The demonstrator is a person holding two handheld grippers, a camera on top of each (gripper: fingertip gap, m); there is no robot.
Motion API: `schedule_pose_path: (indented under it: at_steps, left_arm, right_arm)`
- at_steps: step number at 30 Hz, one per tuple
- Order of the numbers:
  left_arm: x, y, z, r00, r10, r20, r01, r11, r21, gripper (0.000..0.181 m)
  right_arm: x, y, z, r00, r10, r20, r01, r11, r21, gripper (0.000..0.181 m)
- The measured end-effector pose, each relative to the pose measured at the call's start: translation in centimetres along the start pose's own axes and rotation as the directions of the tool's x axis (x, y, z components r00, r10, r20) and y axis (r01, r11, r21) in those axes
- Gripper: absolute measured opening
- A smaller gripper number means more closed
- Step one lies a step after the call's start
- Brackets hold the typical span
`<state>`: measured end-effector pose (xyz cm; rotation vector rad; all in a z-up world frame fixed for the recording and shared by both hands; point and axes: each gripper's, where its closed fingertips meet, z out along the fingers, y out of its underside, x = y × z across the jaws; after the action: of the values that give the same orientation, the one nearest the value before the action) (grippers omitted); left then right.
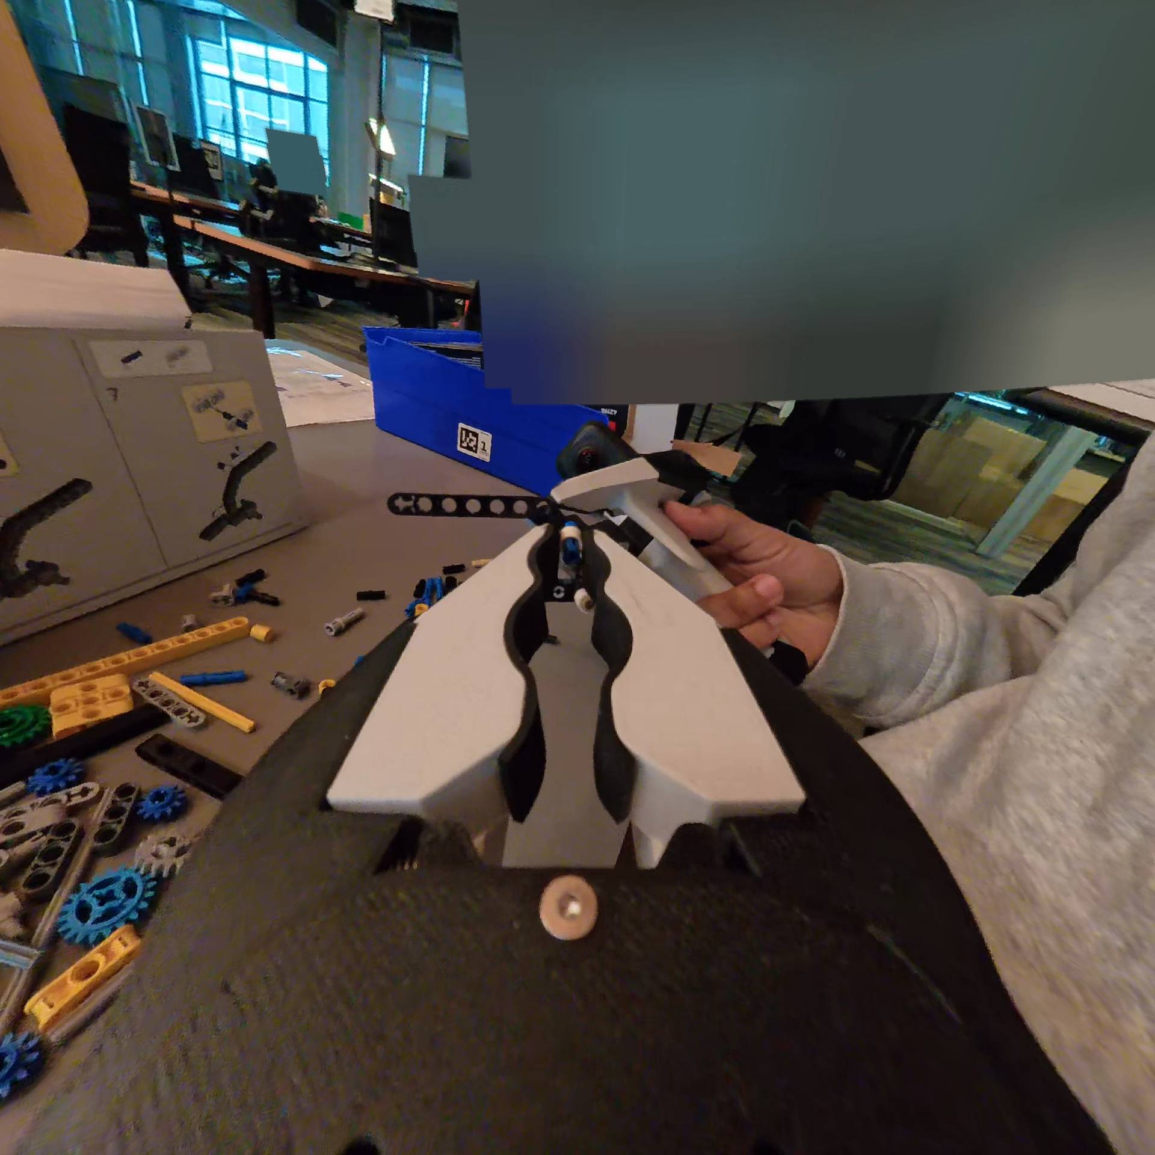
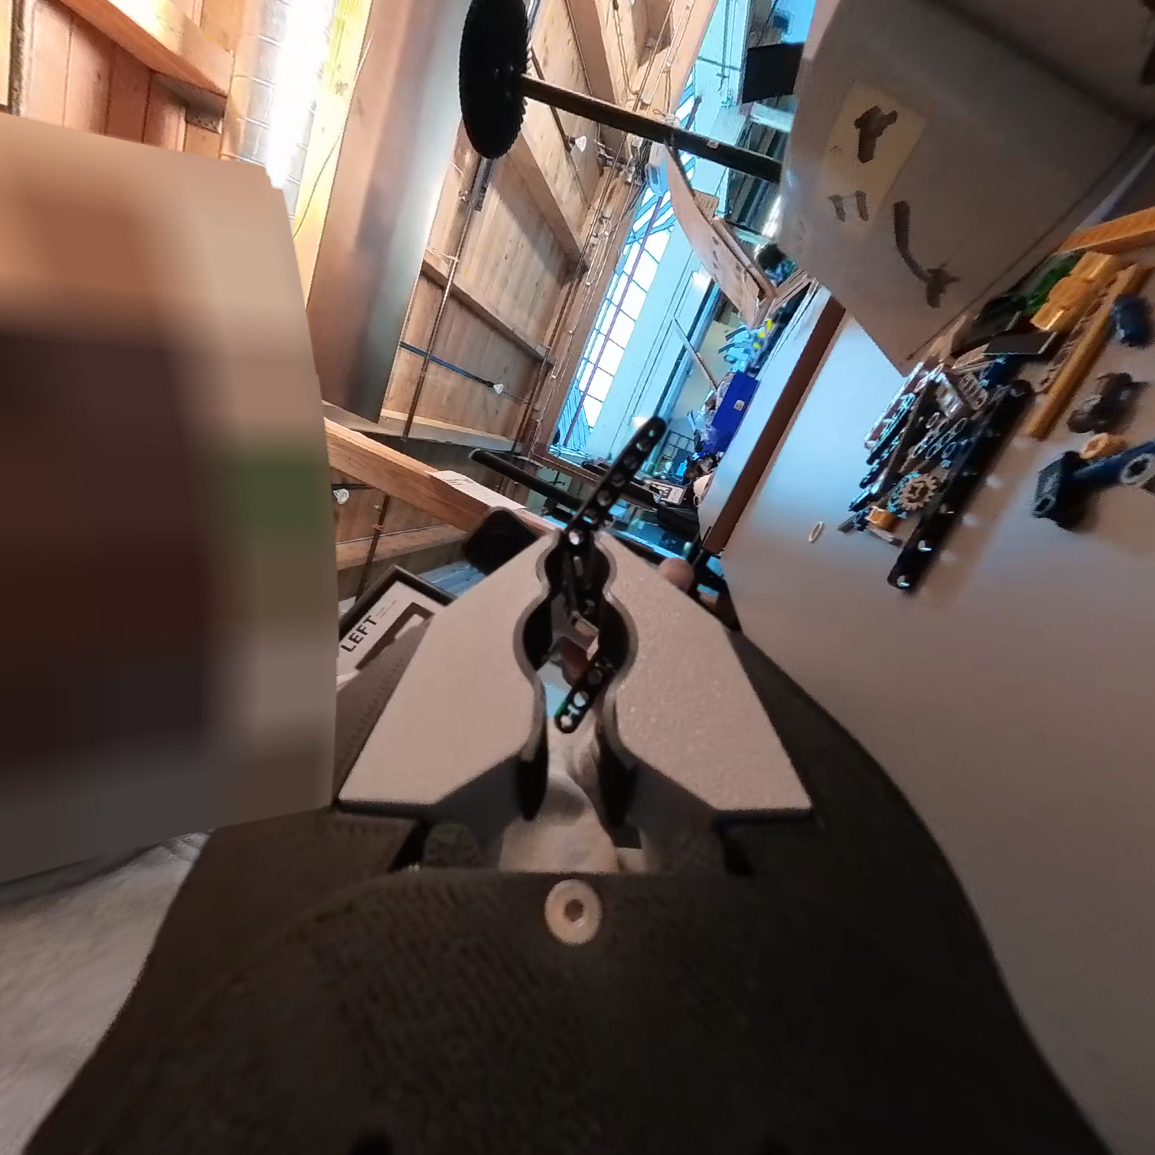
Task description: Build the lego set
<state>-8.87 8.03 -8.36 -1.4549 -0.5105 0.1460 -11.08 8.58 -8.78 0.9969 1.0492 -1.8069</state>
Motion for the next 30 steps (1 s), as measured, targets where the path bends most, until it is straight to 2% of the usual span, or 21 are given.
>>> schedule_pose_path:
  at_steps: [9, 14, 18, 30]
  left_arm:
    - [-0.6, 0.8, -0.5, 0.999, -0.027, -0.021, 0.027, 1.000, 0.005, 0.005]
    - [-2.0, 1.2, -1.0, 0.989, -0.149, -0.017, 0.149, 0.989, 0.013, 0.006]
    - [-2.6, 1.3, -1.2, 0.988, -0.154, -0.007, 0.154, 0.988, 0.015, 0.006]
    - [-2.6, 2.0, -1.1, 0.986, -0.165, -0.022, 0.165, 0.986, 0.000, 0.005]
  right_arm:
    - [0.2, -0.1, -0.1, 0.989, -0.139, -0.041, 0.139, 0.990, 0.014, 0.004]
    - [-0.8, -0.9, -1.1, 0.972, -0.235, 0.007, 0.235, 0.972, 0.030, 0.004]
    - [-1.6, -1.8, -1.9, 0.944, -0.330, -0.002, 0.330, 0.943, 0.050, 0.004]
    - [-0.8, -2.4, -2.2, 0.849, -0.509, -0.141, 0.520, 0.852, 0.063, 0.004]
